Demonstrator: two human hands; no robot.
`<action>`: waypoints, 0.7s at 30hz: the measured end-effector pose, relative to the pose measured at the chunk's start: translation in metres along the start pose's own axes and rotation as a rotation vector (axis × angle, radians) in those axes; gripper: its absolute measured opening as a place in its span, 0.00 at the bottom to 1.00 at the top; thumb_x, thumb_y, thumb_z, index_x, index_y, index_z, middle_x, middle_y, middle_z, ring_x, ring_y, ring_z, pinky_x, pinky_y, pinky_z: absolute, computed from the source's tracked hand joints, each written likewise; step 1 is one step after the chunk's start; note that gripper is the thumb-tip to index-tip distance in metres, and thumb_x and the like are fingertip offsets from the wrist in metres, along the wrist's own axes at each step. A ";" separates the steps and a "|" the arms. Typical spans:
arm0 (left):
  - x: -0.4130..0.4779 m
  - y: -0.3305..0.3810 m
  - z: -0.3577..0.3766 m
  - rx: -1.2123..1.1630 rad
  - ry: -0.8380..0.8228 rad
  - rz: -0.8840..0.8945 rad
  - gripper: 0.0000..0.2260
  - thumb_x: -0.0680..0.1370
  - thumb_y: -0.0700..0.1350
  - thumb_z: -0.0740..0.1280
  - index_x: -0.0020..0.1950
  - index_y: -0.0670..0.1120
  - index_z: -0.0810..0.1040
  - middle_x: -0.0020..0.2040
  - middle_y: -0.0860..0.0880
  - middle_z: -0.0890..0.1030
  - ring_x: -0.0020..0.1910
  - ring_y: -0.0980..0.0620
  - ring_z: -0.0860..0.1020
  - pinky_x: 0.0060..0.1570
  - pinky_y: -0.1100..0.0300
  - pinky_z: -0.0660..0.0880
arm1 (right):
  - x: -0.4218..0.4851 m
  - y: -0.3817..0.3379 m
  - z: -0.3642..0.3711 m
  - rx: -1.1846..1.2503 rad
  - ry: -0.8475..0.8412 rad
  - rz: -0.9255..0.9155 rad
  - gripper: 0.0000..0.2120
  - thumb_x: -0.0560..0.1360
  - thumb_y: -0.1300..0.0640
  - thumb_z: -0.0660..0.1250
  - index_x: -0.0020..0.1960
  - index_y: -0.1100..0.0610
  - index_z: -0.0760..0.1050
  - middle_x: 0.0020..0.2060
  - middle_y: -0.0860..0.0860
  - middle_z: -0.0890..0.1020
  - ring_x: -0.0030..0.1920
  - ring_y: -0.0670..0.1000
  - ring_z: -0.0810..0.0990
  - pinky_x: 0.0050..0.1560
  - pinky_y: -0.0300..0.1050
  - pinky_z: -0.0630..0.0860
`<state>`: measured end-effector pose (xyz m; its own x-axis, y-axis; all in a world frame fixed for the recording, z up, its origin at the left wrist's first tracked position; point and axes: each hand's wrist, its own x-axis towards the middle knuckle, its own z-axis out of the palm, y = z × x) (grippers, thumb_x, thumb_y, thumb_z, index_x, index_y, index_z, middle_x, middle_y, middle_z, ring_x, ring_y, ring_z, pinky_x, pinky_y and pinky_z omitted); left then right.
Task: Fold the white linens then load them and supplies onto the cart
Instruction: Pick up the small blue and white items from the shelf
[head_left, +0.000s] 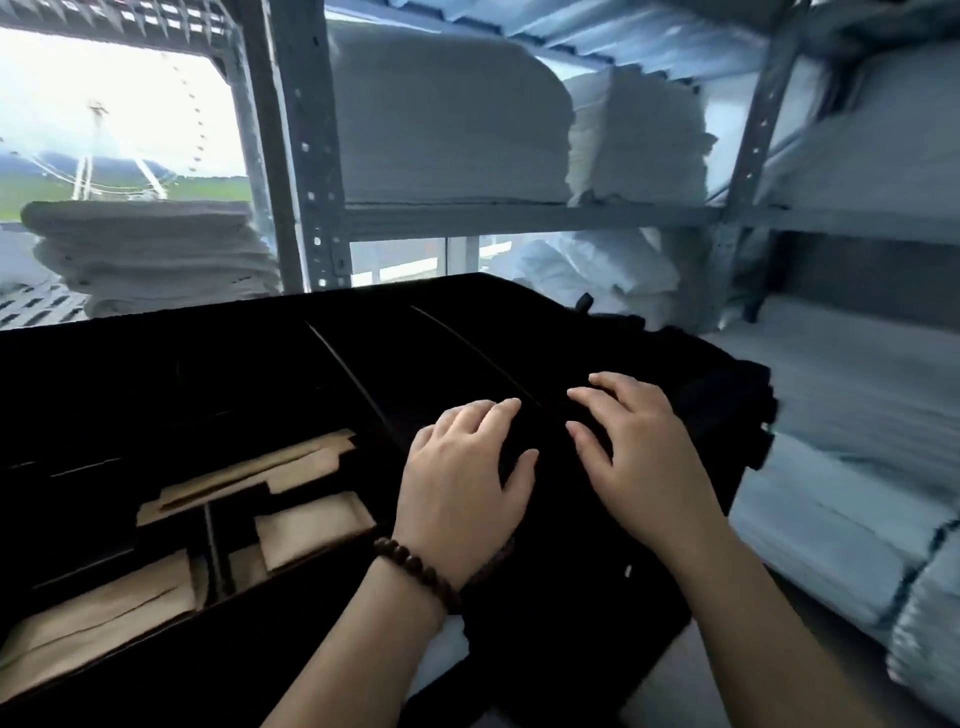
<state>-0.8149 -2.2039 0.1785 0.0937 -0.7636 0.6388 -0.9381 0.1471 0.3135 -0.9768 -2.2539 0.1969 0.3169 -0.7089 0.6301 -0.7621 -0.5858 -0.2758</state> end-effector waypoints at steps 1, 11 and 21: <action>0.002 0.012 0.011 -0.042 -0.014 0.028 0.22 0.77 0.56 0.62 0.70 0.52 0.70 0.65 0.55 0.75 0.66 0.56 0.70 0.65 0.59 0.64 | -0.008 0.012 -0.007 -0.019 0.028 0.044 0.18 0.79 0.51 0.62 0.67 0.54 0.74 0.67 0.49 0.72 0.69 0.48 0.65 0.69 0.45 0.63; -0.028 0.095 0.095 -0.286 -0.213 0.234 0.22 0.79 0.56 0.61 0.71 0.50 0.70 0.67 0.55 0.74 0.68 0.55 0.69 0.66 0.58 0.64 | -0.119 0.084 -0.038 -0.154 0.085 0.404 0.19 0.80 0.50 0.59 0.68 0.54 0.72 0.67 0.49 0.72 0.68 0.47 0.64 0.69 0.46 0.64; -0.134 0.097 0.145 -0.325 -0.514 0.351 0.23 0.78 0.54 0.62 0.72 0.48 0.69 0.68 0.51 0.73 0.67 0.51 0.70 0.65 0.54 0.67 | -0.263 0.068 -0.017 -0.347 -0.008 0.736 0.22 0.80 0.48 0.58 0.70 0.57 0.70 0.69 0.53 0.70 0.69 0.54 0.66 0.68 0.49 0.63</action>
<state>-0.9672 -2.1788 0.0214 -0.4411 -0.8251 0.3531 -0.7292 0.5588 0.3949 -1.1219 -2.1007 0.0250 -0.3306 -0.8684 0.3697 -0.9079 0.1856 -0.3759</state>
